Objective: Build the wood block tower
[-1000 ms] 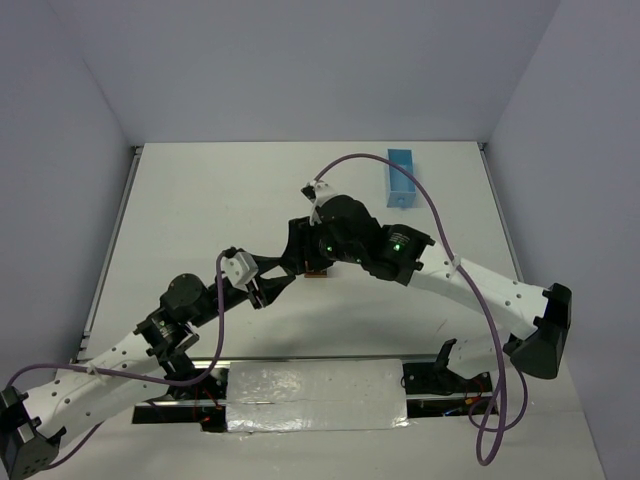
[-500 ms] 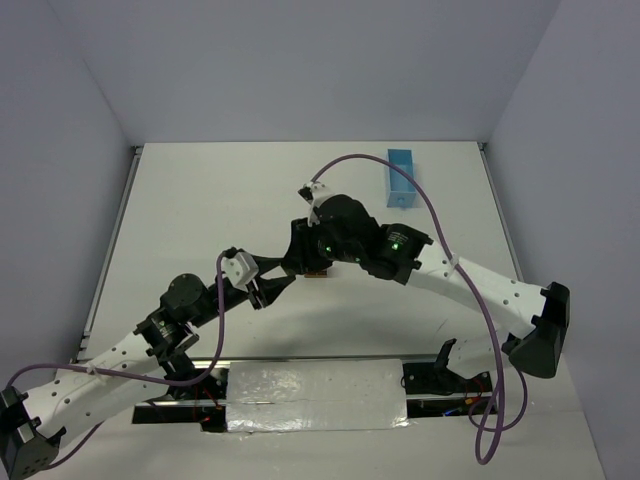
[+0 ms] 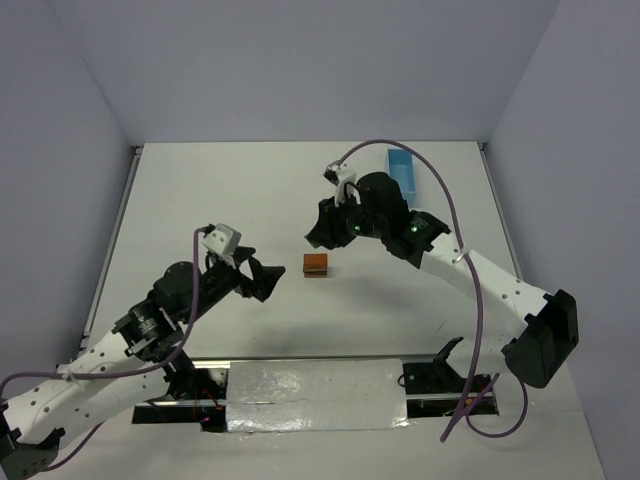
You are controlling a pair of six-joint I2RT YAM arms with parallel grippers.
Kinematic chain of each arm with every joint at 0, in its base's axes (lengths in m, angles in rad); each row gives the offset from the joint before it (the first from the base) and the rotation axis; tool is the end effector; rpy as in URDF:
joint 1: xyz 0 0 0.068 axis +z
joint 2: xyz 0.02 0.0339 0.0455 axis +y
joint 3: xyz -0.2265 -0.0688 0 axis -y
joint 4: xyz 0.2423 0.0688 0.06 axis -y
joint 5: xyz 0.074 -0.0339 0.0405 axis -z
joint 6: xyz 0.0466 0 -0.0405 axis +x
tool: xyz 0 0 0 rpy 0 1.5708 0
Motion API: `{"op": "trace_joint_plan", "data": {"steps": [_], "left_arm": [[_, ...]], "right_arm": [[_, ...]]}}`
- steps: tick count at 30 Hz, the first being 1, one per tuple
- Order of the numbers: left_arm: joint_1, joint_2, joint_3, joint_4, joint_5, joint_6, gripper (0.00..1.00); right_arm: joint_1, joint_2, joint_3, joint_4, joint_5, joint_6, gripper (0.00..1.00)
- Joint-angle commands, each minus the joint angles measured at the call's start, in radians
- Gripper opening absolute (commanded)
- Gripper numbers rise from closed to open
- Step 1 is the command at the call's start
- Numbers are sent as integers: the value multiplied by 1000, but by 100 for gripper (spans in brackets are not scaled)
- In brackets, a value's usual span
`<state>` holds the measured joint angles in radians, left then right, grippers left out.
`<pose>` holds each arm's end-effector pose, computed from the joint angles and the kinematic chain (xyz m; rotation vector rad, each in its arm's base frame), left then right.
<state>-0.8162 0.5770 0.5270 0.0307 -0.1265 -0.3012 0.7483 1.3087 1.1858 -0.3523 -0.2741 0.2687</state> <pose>0.1381 -0.1383 0.2826 0.3192 1.6124 -0.7649 0.2221 0.2235 0.3077 -0.6849 2.0412 0.8957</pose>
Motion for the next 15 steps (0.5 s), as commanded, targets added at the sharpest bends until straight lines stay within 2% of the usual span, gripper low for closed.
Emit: {"op": "trace_joint_plan", "data": {"steps": [1, 2, 4, 5, 8, 11, 15], "left_arm": [[-1, -17, 181, -291, -177, -201, 99], [0, -6, 218, -437, -214, -219, 99], [0, 36, 324, -565, -318, -231, 100], [-1, 50, 346, -647, -344, -220, 99], [0, 90, 386, -718, -447, -164, 99], [0, 100, 387, -721, -495, -118, 99], [-1, 41, 332, -681, -480, -82, 100]], "right_arm": [[-35, -42, -43, 124, -115, -292, 6], [-36, -42, -75, 127, -134, -479, 6], [-38, -45, -133, 147, -178, -638, 7], [-37, -46, -147, 145, -194, -771, 7], [-41, -52, -205, 176, -246, -964, 8], [-61, -36, -227, 191, -338, -1048, 8], [-90, 67, -138, 28, -442, -1169, 8]]}}
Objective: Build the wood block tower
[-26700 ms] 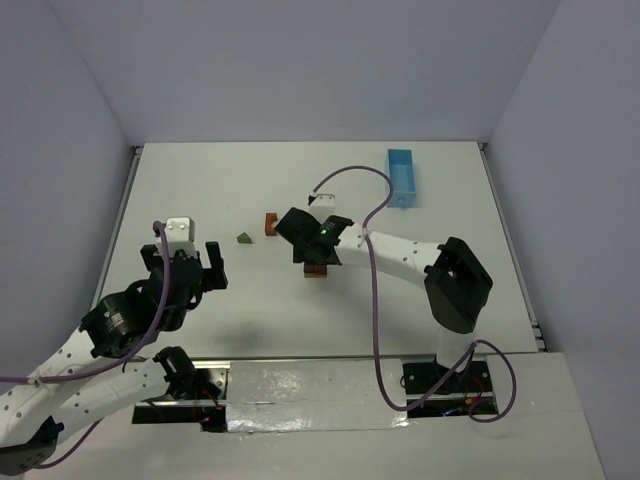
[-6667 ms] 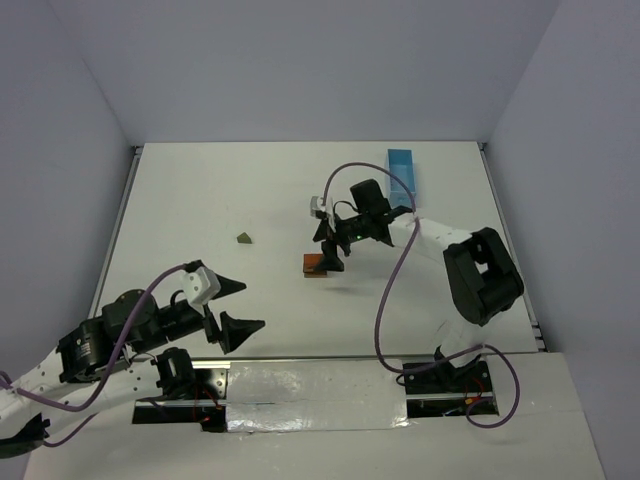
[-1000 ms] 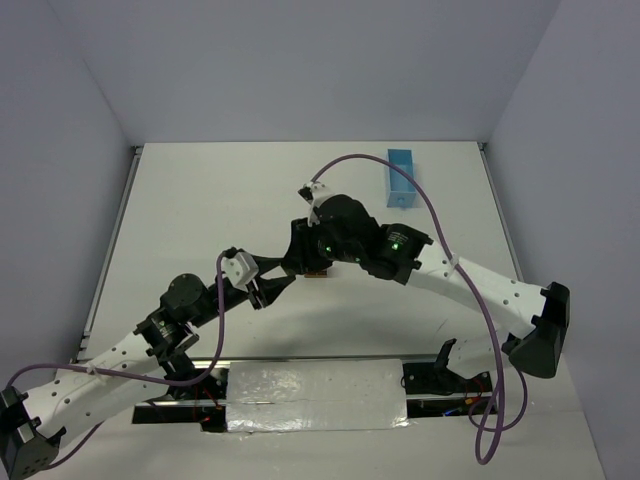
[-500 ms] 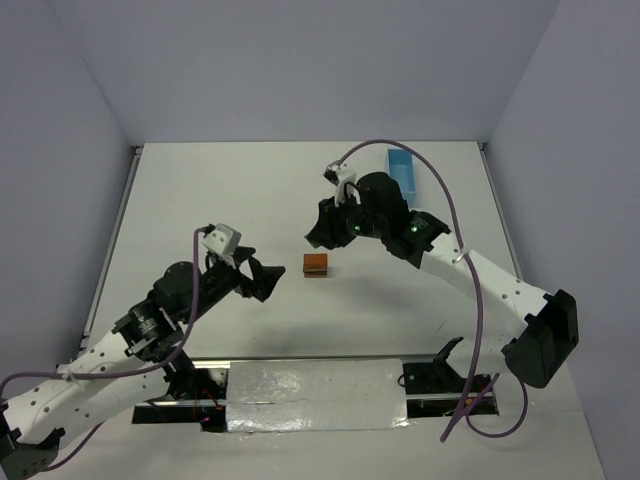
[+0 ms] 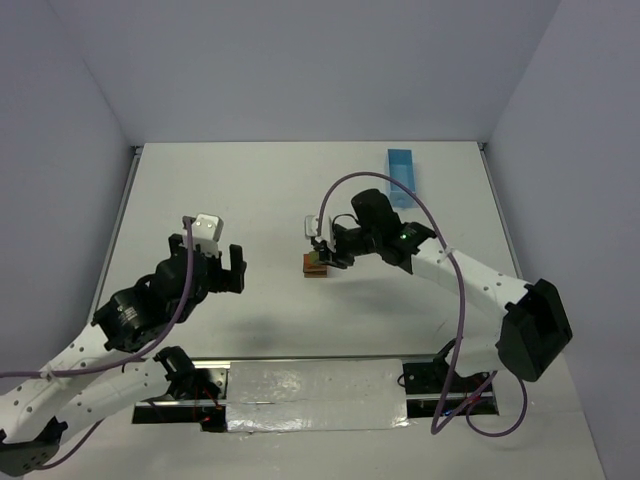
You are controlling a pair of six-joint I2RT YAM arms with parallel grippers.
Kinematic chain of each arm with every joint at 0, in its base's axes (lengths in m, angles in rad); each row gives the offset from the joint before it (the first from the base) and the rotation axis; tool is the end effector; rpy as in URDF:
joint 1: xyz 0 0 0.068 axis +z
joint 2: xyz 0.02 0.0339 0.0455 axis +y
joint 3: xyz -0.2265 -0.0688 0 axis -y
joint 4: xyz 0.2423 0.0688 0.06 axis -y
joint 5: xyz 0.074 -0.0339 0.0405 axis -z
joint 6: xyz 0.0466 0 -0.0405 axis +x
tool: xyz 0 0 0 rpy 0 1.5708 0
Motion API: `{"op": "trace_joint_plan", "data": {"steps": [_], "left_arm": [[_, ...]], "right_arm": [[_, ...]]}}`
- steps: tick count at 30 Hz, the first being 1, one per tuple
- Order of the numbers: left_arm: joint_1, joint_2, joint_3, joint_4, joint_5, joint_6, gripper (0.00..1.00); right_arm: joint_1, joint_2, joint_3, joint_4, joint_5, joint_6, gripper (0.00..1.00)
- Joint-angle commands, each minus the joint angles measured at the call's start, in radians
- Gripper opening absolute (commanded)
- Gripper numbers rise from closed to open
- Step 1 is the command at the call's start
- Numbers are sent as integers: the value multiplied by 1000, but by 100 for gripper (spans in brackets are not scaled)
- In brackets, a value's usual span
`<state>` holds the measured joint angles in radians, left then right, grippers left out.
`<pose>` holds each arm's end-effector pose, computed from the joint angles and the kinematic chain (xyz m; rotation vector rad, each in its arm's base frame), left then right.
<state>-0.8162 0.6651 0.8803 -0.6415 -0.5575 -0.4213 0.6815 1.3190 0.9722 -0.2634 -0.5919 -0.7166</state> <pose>0.1338 -0.1063 0.3167 0.0294 1.9384 -0.2678 0.2199 0.2118 0.2424 -1.6073 1.3934 0.6212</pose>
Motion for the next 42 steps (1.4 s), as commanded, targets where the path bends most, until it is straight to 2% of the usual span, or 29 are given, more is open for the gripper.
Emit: {"op": "trace_joint_plan", "data": {"steps": [1, 6, 10, 17, 26, 29, 35, 42], "left_arm": [[0, -61, -35, 0, -42, 39, 99], [0, -136, -61, 11, -28, 26, 100], [0, -151, -67, 14, -27, 23, 99], [0, -118, -67, 17, -15, 32, 100], [0, -105, -69, 20, -1, 38, 99], [0, -105, -70, 22, 1, 41, 100], [-1, -88, -70, 28, 22, 50, 100], [-1, -81, -72, 31, 37, 58, 100]], "right_arm": [[-26, 83, 127, -94, -141, -199, 8], [-39, 239, 262, -252, -146, -259, 9], [-39, 301, 315, -261, -98, -218, 11], [-45, 299, 250, -198, -54, -196, 14], [-73, 345, 266, -197, -57, -196, 17], [-77, 355, 264, -189, -57, -193, 21], [-77, 376, 263, -169, -63, -176, 22], [-77, 384, 255, -151, -71, -173, 28]]}}
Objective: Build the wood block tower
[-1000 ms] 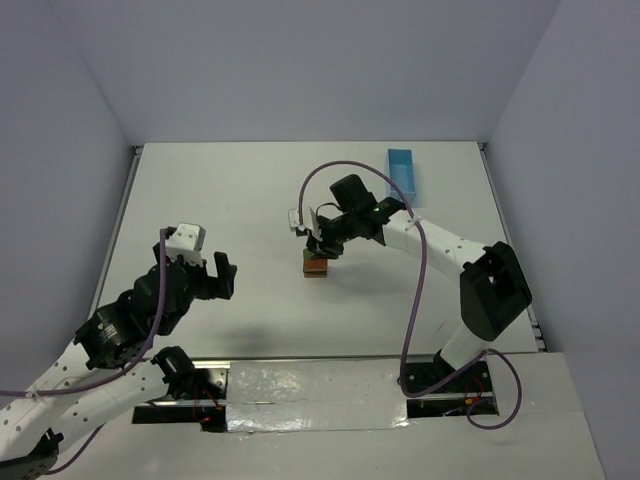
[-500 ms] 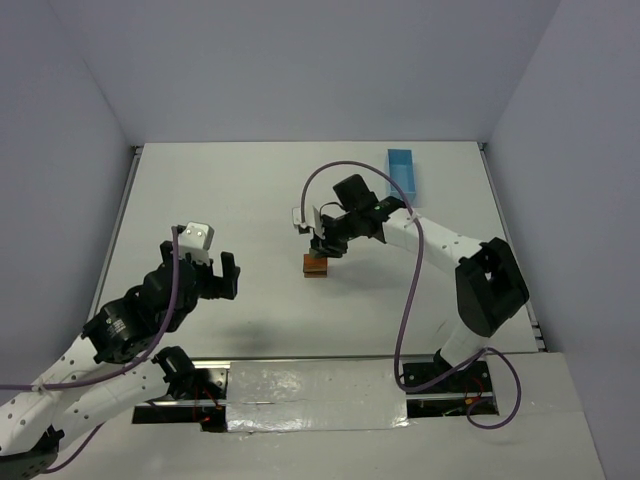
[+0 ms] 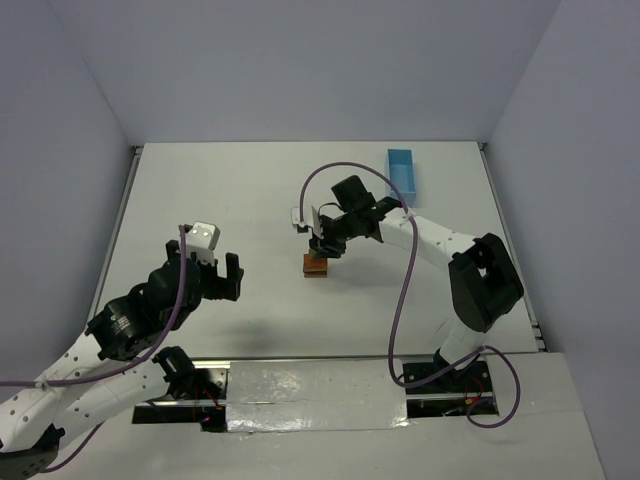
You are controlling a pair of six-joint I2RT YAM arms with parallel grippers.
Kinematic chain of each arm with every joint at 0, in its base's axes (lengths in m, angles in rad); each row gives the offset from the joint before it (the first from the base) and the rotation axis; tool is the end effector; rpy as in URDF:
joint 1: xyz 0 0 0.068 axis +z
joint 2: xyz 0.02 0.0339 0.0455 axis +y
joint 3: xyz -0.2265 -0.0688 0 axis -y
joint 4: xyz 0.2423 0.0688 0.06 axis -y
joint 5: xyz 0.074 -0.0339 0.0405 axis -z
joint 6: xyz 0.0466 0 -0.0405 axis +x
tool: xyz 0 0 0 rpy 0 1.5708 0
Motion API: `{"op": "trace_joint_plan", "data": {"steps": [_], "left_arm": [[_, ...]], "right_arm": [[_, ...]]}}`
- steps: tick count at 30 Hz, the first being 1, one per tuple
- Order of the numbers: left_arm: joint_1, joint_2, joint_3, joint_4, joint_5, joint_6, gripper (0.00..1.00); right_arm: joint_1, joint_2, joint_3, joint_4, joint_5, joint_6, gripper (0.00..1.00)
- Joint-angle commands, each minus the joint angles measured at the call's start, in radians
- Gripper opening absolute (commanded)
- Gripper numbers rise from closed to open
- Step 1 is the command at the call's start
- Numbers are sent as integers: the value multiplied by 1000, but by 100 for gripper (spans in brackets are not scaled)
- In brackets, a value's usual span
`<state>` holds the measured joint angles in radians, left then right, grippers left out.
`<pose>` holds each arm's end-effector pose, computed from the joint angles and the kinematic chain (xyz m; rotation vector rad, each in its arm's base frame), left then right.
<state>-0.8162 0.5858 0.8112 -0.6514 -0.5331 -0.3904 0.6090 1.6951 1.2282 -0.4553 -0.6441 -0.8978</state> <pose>0.1255 -0.0989 0.3042 0.0753 1.9426 -0.2695 0.2782 0.2281 0.1941 -1.7905 1.5257 0.6588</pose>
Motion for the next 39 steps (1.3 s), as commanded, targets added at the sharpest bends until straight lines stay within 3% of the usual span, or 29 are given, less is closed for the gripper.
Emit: {"op": "trace_joint_plan", "data": {"steps": [1, 4, 7, 30, 33, 39], "left_arm": [[0, -1, -4, 41, 13, 25, 99], [0, -1, -4, 42, 16, 28, 99], [0, 0, -4, 44, 18, 27, 100], [0, 8, -7, 55, 44, 39, 97], [-1, 8, -7, 58, 53, 44, 95], [0, 8, -9, 56, 51, 44, 97]], "right_arm": [[-6, 9, 1, 40, -22, 8, 29], [-6, 18, 5, 30, -20, 7, 29], [-6, 14, -2, 29, -31, 2, 37], [-5, 32, 2, 23, -51, -1, 38], [-8, 34, 2, 21, -57, -6, 52], [-5, 37, 2, 20, -58, -7, 52]]}}
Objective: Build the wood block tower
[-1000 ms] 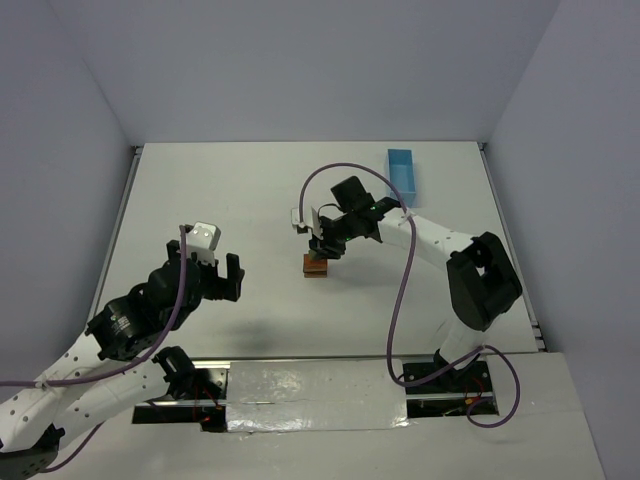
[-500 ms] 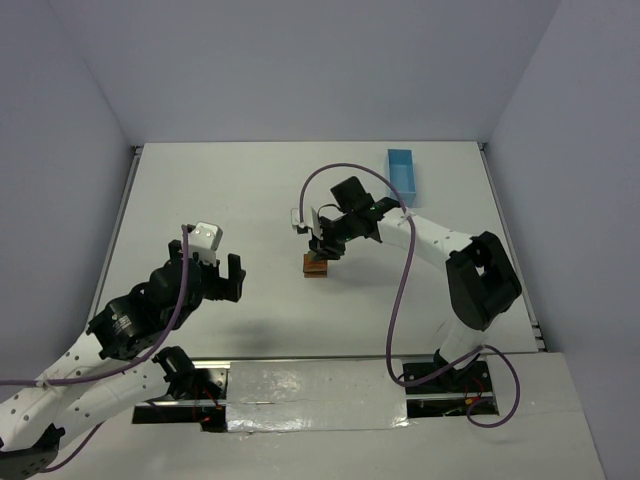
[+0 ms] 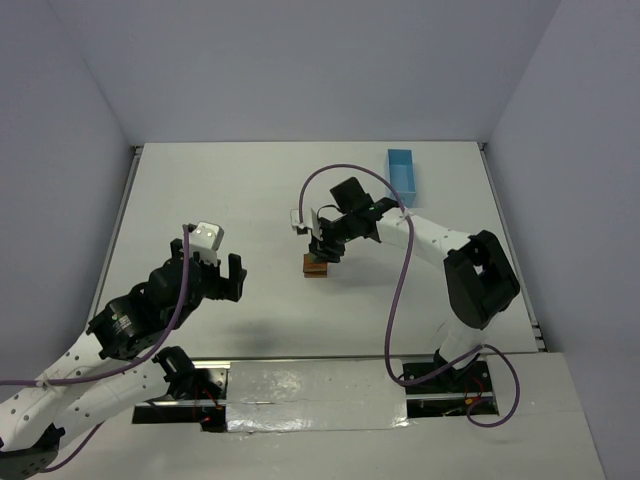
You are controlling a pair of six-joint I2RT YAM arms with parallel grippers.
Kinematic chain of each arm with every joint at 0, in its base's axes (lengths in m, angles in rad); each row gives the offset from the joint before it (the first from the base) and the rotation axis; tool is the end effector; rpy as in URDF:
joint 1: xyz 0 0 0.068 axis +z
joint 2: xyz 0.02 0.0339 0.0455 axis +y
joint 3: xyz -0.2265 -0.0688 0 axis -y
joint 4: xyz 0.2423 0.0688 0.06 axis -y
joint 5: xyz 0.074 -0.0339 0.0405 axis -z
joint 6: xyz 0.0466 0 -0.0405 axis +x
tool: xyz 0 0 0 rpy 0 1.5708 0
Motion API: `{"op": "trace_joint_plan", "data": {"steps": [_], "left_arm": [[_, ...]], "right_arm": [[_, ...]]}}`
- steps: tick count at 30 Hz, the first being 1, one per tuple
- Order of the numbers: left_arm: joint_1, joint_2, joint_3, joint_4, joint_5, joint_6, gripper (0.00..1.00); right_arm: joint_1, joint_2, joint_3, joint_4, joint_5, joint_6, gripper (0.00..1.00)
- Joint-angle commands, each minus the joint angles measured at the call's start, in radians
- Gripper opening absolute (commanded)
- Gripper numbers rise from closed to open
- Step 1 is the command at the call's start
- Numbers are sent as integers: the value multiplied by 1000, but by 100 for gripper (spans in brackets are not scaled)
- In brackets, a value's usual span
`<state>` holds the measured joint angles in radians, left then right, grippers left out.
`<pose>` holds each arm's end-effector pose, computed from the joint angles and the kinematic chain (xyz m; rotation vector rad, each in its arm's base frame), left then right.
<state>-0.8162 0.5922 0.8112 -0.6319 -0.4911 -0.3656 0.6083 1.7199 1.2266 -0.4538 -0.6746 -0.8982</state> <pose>0.1263 -0.1022 0.3050 0.1223 1.9403 -0.2994 0.2787 0.2296 0.1860 -1.7988 1.5304 0.7051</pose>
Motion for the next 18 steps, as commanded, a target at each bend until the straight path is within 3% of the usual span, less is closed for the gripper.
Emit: {"op": "trace_joint_plan", "data": {"steps": [1, 7, 8, 9, 14, 17, 18], "left_arm": [[0, 1, -9, 37, 8, 17, 97], [0, 0, -9, 35, 3, 17, 99], [-1, 0, -9, 37, 6, 16, 100], [-1, 0, -7, 37, 5, 16, 99], [0, 0, -6, 31, -4, 11, 100], [0, 3, -3, 26, -41, -16, 99], [3, 12, 2, 18, -85, -32, 99]], "right_arm": [[-4, 12, 7, 15, -28, -7, 52], [-5, -5, 1, 26, -26, 1, 55], [-5, -16, 1, 29, -28, 5, 81], [-5, -23, -1, 30, -31, 8, 99], [-8, -126, 4, 50, -51, 41, 100], [-10, -253, -27, 134, -19, 135, 100], [-10, -297, -67, 220, 6, 248, 100]]}}
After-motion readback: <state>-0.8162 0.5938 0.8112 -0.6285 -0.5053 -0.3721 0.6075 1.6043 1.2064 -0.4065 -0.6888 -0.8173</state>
